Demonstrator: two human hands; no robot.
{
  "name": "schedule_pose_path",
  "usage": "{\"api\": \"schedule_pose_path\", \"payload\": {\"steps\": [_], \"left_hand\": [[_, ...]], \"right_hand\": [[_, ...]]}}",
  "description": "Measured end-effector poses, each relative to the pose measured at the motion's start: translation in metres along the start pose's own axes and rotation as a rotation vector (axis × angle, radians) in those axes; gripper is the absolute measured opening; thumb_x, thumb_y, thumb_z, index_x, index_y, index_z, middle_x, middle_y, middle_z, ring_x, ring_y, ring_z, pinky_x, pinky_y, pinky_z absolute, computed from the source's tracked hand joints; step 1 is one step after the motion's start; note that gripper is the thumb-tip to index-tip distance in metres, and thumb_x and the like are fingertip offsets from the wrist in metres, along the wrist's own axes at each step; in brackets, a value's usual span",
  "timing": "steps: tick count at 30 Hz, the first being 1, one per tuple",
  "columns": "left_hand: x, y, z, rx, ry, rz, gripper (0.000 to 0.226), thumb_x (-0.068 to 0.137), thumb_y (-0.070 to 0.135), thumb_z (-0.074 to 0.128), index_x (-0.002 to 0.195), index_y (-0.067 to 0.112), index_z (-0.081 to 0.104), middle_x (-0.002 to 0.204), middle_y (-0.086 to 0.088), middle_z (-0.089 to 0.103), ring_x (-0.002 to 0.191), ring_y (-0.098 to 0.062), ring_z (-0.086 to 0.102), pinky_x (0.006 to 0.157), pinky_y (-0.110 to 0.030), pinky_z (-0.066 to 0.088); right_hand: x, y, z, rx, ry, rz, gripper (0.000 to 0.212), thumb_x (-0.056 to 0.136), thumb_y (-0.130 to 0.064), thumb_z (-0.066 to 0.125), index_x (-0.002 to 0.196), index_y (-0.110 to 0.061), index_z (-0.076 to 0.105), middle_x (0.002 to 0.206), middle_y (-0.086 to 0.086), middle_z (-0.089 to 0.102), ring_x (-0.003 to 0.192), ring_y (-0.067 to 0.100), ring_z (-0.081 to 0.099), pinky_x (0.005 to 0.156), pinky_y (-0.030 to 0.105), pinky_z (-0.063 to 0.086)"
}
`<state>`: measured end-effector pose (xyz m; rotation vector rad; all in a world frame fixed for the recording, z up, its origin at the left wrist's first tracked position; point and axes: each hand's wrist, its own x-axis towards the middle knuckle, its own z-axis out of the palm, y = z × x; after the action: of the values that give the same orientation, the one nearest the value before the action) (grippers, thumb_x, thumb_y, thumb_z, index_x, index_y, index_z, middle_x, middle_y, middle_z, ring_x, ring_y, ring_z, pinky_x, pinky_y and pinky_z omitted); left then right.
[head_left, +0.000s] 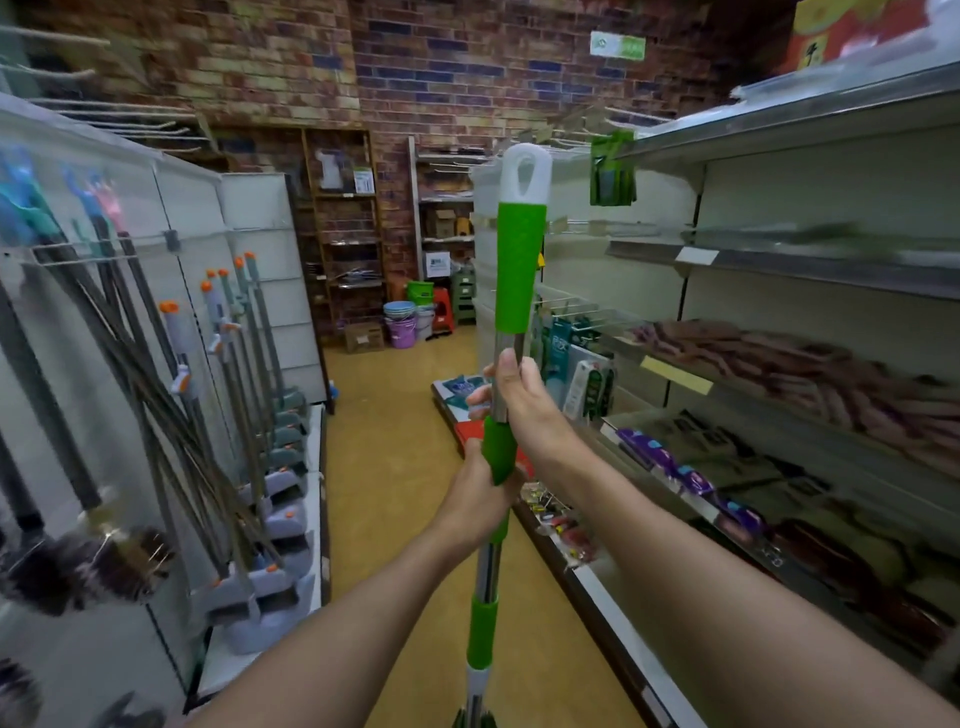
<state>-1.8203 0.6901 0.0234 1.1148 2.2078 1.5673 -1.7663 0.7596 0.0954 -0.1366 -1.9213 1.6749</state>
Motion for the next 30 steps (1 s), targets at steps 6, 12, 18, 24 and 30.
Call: {"api": "schedule_pose_path", "payload": {"steps": [6,12,18,24,30], "left_hand": [[0.097,-0.019,-0.023,-0.005,0.025,0.032,0.033,0.088,0.017,0.056,0.118,0.018,0.044,0.105,-0.001,0.052,0.089,-0.027,0.062,0.078,-0.054,0.055],[0.216,-0.046,-0.049,0.060,0.130,0.079,0.044,0.082,0.024,0.061,0.120,0.019,0.040,0.094,-0.009,0.066,0.076,-0.029,0.068,0.069,-0.052,0.056],[0.330,-0.083,-0.068,0.078,0.109,0.070,0.054,0.086,0.027,0.063,0.130,0.015,0.036,0.099,-0.007,0.067,0.086,-0.025,0.068,0.075,-0.049,0.056],[0.444,-0.128,-0.081,0.044,0.021,0.086,0.041,0.090,0.021,0.058,0.124,0.008,0.038,0.100,-0.006,0.062,0.091,-0.024,0.063,0.082,-0.048,0.054],[0.576,-0.171,-0.125,0.060,-0.084,0.129,0.024,0.091,0.013,0.055,0.108,0.011,0.038,0.096,-0.011,0.057,0.094,-0.032,0.059,0.081,-0.048,0.052]], "right_hand": [[0.108,0.033,0.005,0.039,0.048,-0.071,0.032,0.100,-0.044,0.029,0.098,-0.014,0.041,0.070,0.001,0.046,0.065,0.013,0.048,0.065,0.028,0.045],[0.239,0.058,0.008,0.035,0.089,-0.152,0.033,0.100,-0.045,0.031,0.090,-0.015,0.044,0.066,0.000,0.047,0.058,0.012,0.048,0.058,0.027,0.046],[0.348,0.096,0.013,-0.084,0.129,-0.169,0.032,0.099,-0.047,0.030,0.087,-0.021,0.043,0.067,-0.001,0.049,0.061,0.013,0.050,0.063,0.034,0.046],[0.456,0.147,0.014,-0.189,0.200,-0.184,0.033,0.098,-0.047,0.032,0.089,-0.017,0.042,0.067,-0.001,0.049,0.063,0.017,0.051,0.067,0.039,0.045],[0.582,0.185,0.034,-0.255,0.248,-0.207,0.035,0.096,-0.052,0.033,0.089,-0.020,0.043,0.070,0.000,0.049,0.068,0.017,0.051,0.073,0.048,0.050]]}}
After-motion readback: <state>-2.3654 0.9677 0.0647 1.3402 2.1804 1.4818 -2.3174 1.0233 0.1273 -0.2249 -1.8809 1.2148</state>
